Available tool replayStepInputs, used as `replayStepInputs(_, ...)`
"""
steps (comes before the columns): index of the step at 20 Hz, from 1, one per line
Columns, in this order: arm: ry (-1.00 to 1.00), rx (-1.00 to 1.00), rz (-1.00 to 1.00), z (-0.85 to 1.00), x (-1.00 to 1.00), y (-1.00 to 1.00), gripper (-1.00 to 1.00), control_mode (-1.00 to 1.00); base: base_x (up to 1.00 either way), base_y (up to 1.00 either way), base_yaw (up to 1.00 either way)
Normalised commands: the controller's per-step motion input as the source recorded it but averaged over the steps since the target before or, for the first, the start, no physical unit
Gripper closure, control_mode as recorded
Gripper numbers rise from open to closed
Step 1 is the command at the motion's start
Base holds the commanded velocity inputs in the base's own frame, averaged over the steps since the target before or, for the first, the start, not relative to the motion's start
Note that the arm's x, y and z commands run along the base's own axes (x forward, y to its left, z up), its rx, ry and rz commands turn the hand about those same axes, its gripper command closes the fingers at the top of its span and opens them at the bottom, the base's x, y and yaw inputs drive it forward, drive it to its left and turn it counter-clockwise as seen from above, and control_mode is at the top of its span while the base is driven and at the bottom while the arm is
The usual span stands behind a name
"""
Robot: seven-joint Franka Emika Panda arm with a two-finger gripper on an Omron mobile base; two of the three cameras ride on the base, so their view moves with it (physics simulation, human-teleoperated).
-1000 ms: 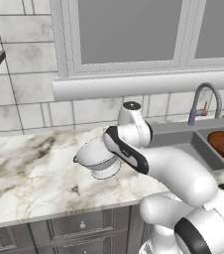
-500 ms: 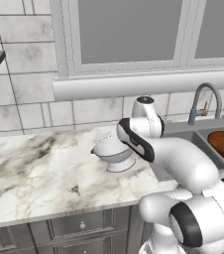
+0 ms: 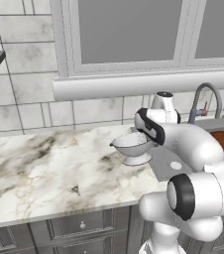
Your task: Place the colander in the left basin and the bowl in the right basin of the sink.
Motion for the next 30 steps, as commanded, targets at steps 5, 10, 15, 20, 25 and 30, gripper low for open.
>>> replayStepInputs(5, 0.02, 0.04, -0.12, 0.0, 0.06, -0.71, 1.0, -1.0, 0.0, 0.0, 0.0)
replayStepInputs(10, 0.0, 0.0, -0.14, 0.0, 0.0, -0.59, 1.0, -1.0, 0.0, 0.0, 0.0)
replayStepInputs(15, 0.0, 0.0, -0.18, 0.0, 0.0, -0.56, 1.0, -1.0, 0.0, 0.0, 0.0)
replayStepInputs(20, 0.0, 0.0, -0.21, 0.0, 0.03, -0.53, 1.0, -1.0, 0.0, 0.0, 0.0)
replayStepInputs(25, 0.0, 0.0, -0.21, 0.0, 0.1, -0.47, 1.0, -1.0, 0.0, 0.0, 0.0)
replayStepInputs(30, 0.0, 0.0, -0.22, -0.01, 0.14, -0.4, 1.0, -1.0, 0.0, 0.0, 0.0)
